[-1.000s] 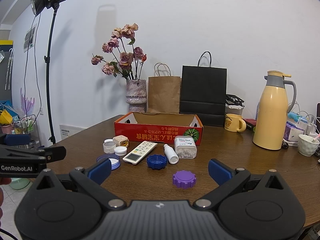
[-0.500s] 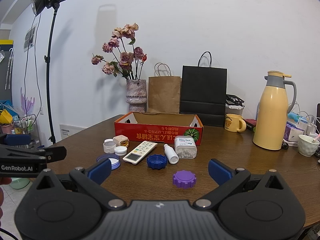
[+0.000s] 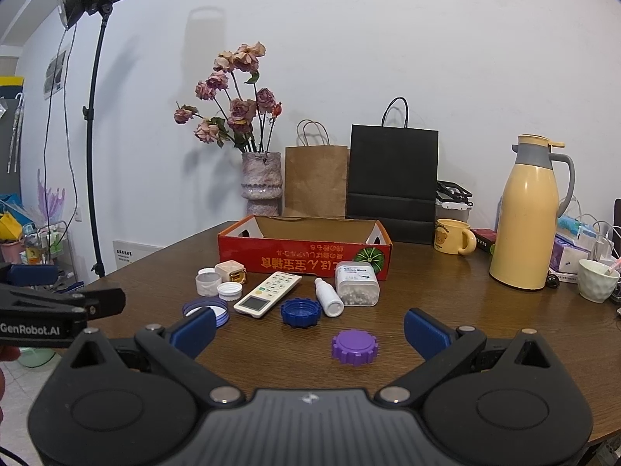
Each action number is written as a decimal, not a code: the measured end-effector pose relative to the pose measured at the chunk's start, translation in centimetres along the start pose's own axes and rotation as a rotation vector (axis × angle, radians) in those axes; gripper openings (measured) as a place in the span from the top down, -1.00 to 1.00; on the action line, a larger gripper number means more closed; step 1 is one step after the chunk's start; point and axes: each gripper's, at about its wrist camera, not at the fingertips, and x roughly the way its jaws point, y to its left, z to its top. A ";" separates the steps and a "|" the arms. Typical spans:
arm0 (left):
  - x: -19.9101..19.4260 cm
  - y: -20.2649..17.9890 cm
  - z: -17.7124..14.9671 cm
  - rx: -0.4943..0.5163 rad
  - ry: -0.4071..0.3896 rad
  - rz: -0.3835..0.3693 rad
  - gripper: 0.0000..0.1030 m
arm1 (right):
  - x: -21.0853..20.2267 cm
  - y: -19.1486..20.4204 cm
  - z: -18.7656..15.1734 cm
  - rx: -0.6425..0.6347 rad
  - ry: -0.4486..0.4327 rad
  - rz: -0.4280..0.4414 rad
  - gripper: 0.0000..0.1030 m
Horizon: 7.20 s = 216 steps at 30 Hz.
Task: Organize rigid objects
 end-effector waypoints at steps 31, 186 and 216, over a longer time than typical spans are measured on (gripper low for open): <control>9.9 0.8 -0.1 -0.021 0.148 0.001 -1.00 | 9.6 -2.7 -0.9 0.027 0.126 -0.019 -1.00; 36.8 -2.0 16.0 -0.114 0.108 0.032 -0.31 | 37.6 -6.9 13.7 0.015 0.084 0.086 0.00; 44.9 -1.4 14.7 -0.082 0.259 0.100 -0.31 | 46.9 -7.8 12.0 0.003 0.239 0.060 0.00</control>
